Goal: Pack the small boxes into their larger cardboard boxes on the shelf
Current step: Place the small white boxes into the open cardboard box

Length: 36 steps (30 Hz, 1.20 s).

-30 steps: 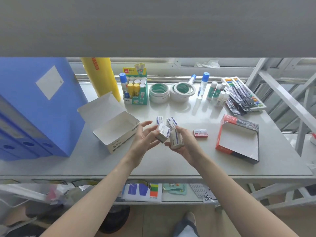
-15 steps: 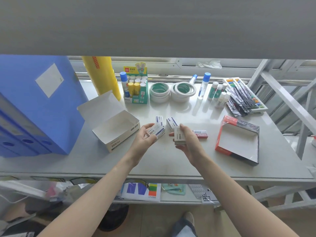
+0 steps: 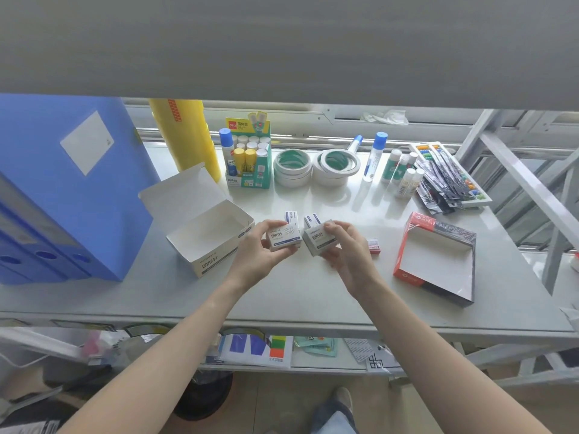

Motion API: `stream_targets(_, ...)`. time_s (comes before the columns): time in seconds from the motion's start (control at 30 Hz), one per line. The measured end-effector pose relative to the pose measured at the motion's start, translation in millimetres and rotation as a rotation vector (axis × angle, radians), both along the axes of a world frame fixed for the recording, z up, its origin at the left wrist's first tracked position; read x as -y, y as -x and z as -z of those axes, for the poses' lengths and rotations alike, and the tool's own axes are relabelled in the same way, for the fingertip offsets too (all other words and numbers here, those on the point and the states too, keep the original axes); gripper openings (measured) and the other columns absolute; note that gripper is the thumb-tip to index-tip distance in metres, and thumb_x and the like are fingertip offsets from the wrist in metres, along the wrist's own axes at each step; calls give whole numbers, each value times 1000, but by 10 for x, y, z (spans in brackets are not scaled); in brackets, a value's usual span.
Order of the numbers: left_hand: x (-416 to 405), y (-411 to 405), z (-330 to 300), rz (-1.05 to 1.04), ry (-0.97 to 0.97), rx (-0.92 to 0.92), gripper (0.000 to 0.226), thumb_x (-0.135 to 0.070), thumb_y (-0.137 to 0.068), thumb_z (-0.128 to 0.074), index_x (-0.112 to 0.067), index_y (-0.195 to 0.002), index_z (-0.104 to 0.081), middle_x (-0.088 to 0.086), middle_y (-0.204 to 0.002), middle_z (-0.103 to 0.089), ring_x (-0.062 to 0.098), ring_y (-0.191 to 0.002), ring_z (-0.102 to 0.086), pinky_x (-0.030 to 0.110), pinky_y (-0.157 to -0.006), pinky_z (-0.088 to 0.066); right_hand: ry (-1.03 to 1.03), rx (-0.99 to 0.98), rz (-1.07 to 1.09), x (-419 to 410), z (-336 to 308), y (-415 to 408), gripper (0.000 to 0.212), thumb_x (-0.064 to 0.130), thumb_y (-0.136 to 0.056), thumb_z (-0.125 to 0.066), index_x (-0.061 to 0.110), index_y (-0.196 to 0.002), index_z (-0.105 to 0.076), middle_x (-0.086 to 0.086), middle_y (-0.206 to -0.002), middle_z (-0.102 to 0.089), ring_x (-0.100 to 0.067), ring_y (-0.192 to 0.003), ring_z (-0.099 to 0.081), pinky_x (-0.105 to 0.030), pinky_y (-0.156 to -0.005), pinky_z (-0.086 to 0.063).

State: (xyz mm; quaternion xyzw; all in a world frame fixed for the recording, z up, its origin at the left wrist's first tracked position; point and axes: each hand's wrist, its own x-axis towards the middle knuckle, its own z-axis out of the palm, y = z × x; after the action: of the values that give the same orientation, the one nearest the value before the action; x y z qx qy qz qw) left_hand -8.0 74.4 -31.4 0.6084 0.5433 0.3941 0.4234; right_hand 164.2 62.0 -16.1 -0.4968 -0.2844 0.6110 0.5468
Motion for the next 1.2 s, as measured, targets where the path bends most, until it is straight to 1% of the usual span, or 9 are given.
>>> stream_targets(0.13,-17,4,-6,22,-113,-168,48,-26,-68,-83,-20,-111,-63,-10,-95,-62,7,-80,-63,13,-70,-50,-33,40,-28,-37,-73,53,3,14,-90,-56,13,-91,-58,-5,-81,-63,-21,-78,-61,-27,-72,-55)
stream_targets(0.23,-10,-20,-30,31,-141,-202,50,-27,-65,-84,-22,-110,-64,-17,-91,-60,13,-87,-60,24,-72,-54,-59,190,-41,-49,-80,132,8,23,-87,-61,15,-89,-60,-3,-83,-65,-18,-83,-59,-30,-80,-46)
stream_targets(0.4,15,-49,-95,47,-156,-129,48,-23,-64,-86,-20,-108,-66,-23,-86,-60,9,-85,-63,11,-72,-52,-54,236,-49,-41,-84,213,15,31,-86,-63,18,-82,-57,1,-80,-64,-13,-79,-56,-26,-70,-41)
stream_targets(0.53,28,-35,-109,42,-169,-88,44,-24,-65,-85,-22,-105,-66,-24,-88,-63,6,-84,-66,9,-74,-51,-37,114,-113,-45,-77,243,16,28,-87,-62,17,-80,-54,0,-81,-66,-21,-82,-63,-36,-82,-53)
stream_targets(0.63,53,-21,-110,27,-151,-24,43,-26,-69,-83,-28,-105,-60,-20,-92,-66,0,-87,-66,9,-73,-51,-20,113,-147,-40,-92,249,17,30,-87,-62,15,-90,-53,-5,-88,-65,-27,-81,-64,-35,-82,-55)
stream_targets(0.8,68,21,-103,48,-120,-20,58,-27,-70,-81,-35,-115,-45,-2,-109,-65,12,-92,-67,14,-71,-53,-27,107,-161,-41,-104,287,20,26,-86,-65,13,-93,-52,-8,-92,-65,-28,-84,-66,-31,-75,-58)
stream_targets(0.93,78,60,-137,121,-73,-27,67,-21,-73,-80,-27,-127,-42,1,-104,-65,12,-90,-67,19,-72,-56,-22,144,-154,-65,-109,341,24,24,-83,-68,13,-97,-51,-10,-89,-66,-25,-77,-67,-31,-69,-58)
stream_targets(1.13,22,228,-229,125,-115,-373,42,-37,-72,-75,-32,-110,-58,-5,-95,-69,15,-89,-66,38,-78,-56,-32,293,-227,-117,-105,483,18,21,-81,-70,14,-89,-55,-12,-90,-67,-26,-83,-66,-46,-84,-55)
stream_targets(1.2,23,279,-262,124,-102,-431,42,-37,-73,-75,-30,-111,-60,-5,-96,-68,16,-91,-65,38,-78,-55,-37,318,-249,-129,-104,558,17,22,-81,-70,14,-86,-56,-8,-84,-68,-23,-80,-66,-48,-86,-55)
